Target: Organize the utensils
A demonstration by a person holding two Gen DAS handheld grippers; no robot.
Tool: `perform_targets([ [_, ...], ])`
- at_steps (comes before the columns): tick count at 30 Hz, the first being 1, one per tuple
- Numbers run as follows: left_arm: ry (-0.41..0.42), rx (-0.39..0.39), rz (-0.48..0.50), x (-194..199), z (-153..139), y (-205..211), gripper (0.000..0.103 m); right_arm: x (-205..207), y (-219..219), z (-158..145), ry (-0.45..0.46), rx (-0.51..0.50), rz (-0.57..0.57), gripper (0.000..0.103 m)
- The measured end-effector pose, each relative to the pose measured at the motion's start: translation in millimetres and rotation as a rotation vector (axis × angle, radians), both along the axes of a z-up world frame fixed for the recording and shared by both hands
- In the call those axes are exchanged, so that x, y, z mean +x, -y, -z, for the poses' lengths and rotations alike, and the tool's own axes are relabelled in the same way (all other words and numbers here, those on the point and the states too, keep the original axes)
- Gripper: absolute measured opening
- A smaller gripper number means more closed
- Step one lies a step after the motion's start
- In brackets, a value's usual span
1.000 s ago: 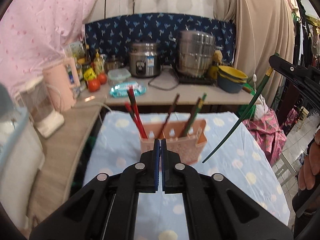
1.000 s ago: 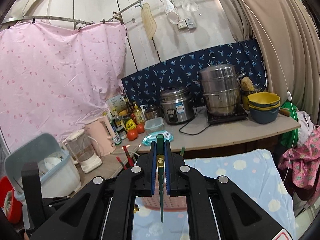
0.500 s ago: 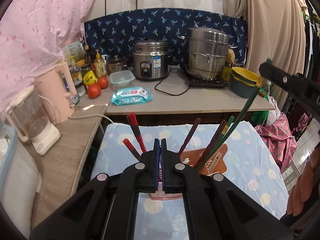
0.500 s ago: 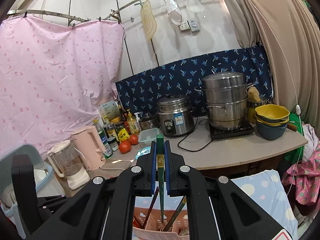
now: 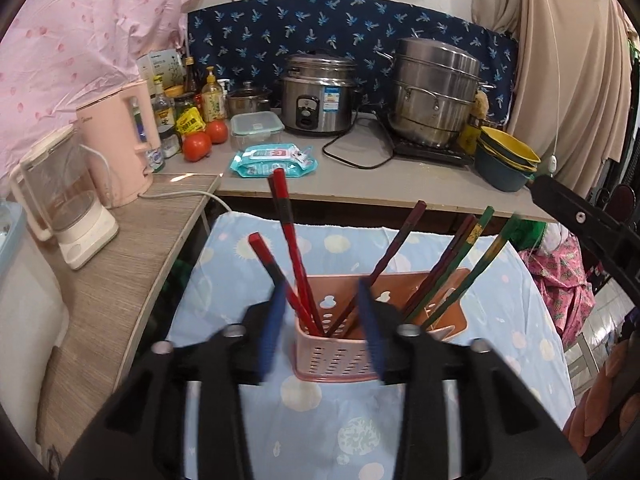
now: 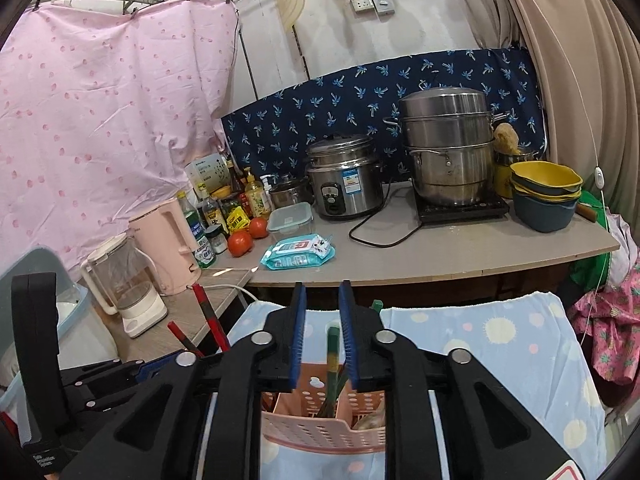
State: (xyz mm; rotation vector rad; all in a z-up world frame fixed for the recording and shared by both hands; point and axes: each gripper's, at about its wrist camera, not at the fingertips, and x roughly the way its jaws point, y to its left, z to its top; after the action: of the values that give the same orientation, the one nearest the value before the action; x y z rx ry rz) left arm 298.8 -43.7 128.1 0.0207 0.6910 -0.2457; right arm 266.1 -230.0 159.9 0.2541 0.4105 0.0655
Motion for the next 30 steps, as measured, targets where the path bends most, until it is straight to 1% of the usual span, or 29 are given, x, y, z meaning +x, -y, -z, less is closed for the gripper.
perform_targets([
  [1,0.005,0.002,-0.003,-3,-1,0,0.040,-2,1,0,0.002,0.003,0.002,0.030],
  [5,0.006,0.000,-0.010,-13,-1,-2,0.041,-17,1,0,0.004,0.001,0.004,0.035],
  [7,0.010,0.003,-0.011,-19,-2,-1,0.043,-23,0,1,0.002,-0.004,0.005,0.038],
  [9,0.012,0.008,-0.016,-25,-3,-1,0.050,-31,-1,3,-0.001,-0.009,0.004,0.038],
  [12,0.021,0.015,-0.025,-35,-4,-1,0.054,-42,-3,7,-0.013,-0.011,0.000,0.039],
  [14,0.024,0.019,-0.026,-42,-4,0,0.055,-49,-3,10,-0.026,-0.005,-0.004,0.041],
  [20,0.019,0.030,-0.031,-60,0,-1,0.056,-69,-6,25,-0.071,0.013,-0.021,0.041],
  [22,0.011,0.024,-0.036,-64,2,-3,0.059,-75,-8,29,-0.084,0.012,-0.025,0.041],
  [23,0.009,0.024,-0.039,-66,4,-4,0.063,-78,-9,32,-0.090,0.011,-0.028,0.041],
  [24,0.010,0.026,-0.043,-69,4,-5,0.064,-79,-10,34,-0.097,0.009,-0.031,0.041],
  [28,0.005,0.032,-0.046,-79,8,-6,0.065,-90,-14,44,-0.126,-0.001,-0.037,0.046],
  [30,0.000,0.032,-0.046,-83,11,-6,0.065,-95,-15,49,-0.140,-0.007,-0.036,0.047],
])
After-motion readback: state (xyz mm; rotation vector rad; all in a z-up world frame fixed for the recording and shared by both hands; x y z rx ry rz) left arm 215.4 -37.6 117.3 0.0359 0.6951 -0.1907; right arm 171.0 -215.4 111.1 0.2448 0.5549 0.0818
